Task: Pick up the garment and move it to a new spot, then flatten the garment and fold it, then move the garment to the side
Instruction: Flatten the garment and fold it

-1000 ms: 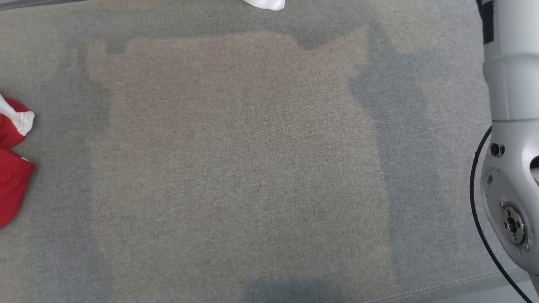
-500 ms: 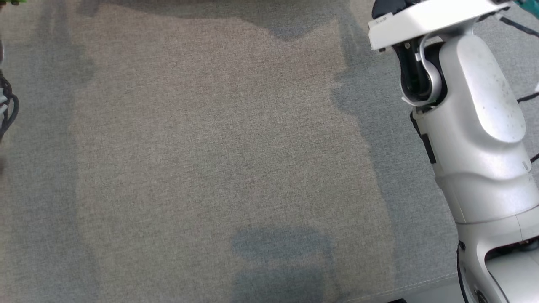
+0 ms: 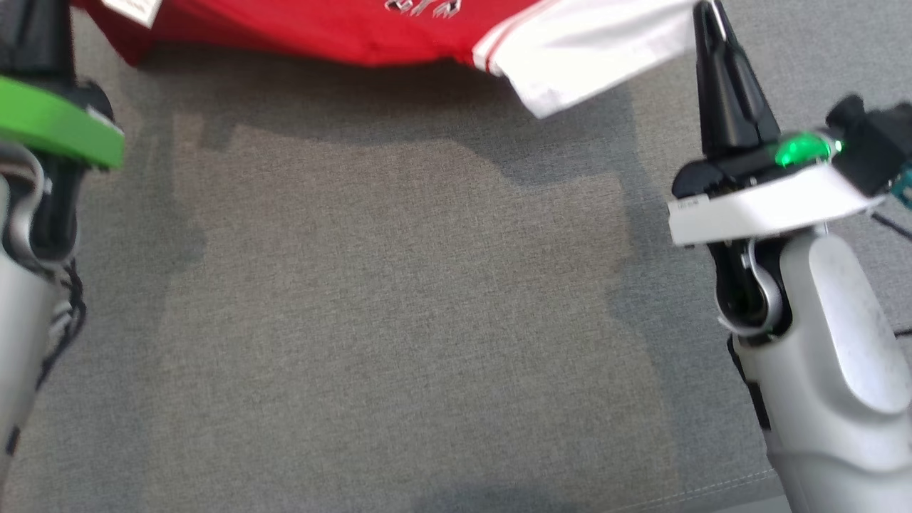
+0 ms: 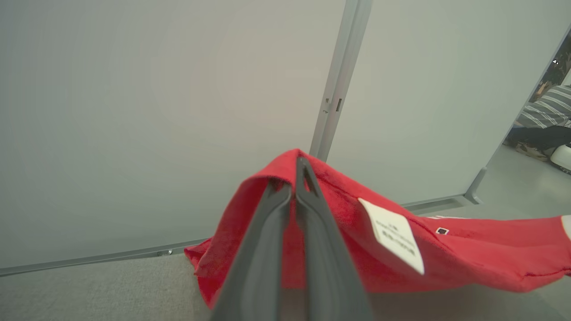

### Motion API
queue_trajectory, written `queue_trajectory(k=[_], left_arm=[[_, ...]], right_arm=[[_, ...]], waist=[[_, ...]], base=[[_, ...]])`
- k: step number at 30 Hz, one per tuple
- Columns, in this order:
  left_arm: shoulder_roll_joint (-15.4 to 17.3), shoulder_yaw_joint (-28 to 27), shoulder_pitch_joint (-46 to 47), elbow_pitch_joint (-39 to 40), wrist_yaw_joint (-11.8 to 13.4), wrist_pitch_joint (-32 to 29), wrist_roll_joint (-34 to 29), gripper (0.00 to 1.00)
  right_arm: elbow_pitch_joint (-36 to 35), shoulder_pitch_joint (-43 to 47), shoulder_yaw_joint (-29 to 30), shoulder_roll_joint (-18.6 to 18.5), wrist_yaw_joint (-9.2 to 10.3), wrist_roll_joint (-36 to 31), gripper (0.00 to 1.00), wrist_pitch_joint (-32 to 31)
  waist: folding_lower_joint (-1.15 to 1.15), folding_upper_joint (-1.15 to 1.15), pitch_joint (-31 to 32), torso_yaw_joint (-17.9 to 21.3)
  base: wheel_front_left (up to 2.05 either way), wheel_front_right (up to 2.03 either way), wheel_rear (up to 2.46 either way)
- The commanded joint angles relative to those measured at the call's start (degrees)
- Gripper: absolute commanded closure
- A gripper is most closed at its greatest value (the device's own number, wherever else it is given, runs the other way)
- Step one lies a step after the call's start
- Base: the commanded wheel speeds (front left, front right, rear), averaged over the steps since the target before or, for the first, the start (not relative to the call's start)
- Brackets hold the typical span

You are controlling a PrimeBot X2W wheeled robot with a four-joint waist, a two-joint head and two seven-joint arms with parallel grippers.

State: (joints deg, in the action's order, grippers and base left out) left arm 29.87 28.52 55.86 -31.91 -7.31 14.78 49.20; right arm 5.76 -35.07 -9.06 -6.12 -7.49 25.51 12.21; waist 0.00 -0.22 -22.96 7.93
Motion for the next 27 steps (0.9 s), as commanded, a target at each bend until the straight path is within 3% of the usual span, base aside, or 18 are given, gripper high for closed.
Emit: queue_trajectory(k=[1,6,7,12,19,27], left_arm=[[0.60,0.34,-2.10,0.59,-0.24,0.42,0.35,1.00],[1.19,-0.96,-17.38,8.74,0.31,0.44,3.21,1.00],[0.21,-2.25,-24.22,12.53,1.54,0.41,2.68,1.00],[-3.52,-6.07,-39.39,20.70,4.73,0.43,0.58,1.00],[-9.81,-11.23,-53.80,26.61,6.75,0.38,-4.36,1.00],[-16.18,-16.10,-64.25,27.47,6.14,0.38,-8.19,1.00]], right_arm=[[-0.65,1.91,0.56,-0.16,0.00,-0.10,1.00,-0.04],[-5.80,15.85,4.87,1.27,-0.01,-0.66,1.00,-1.48],[-7.27,20.89,6.41,1.93,-0.01,-0.35,1.00,-1.81],[-9.39,30.78,8.62,3.01,-0.01,-0.86,1.00,-2.15],[-9.31,38.96,9.73,3.20,0.00,-2.37,1.00,-1.52],[-5.24,43.63,9.24,3.21,0.00,-1.01,1.00,-0.31]], waist=[[0.00,0.22,2.26,-0.26],[0.00,0.22,6.10,-1.03],[0.00,0.22,7.46,-1.53],[0.00,0.22,10.39,-2.32],[0.00,0.22,14.24,-3.08],[0.00,0.22,18.06,-3.93]], base=[[0.00,0.00,0.00],[0.00,0.00,0.00],[0.00,0.00,0.00],[0.00,0.00,0.00],[0.00,0.00,0.00],[0.00,0.00,0.00]])
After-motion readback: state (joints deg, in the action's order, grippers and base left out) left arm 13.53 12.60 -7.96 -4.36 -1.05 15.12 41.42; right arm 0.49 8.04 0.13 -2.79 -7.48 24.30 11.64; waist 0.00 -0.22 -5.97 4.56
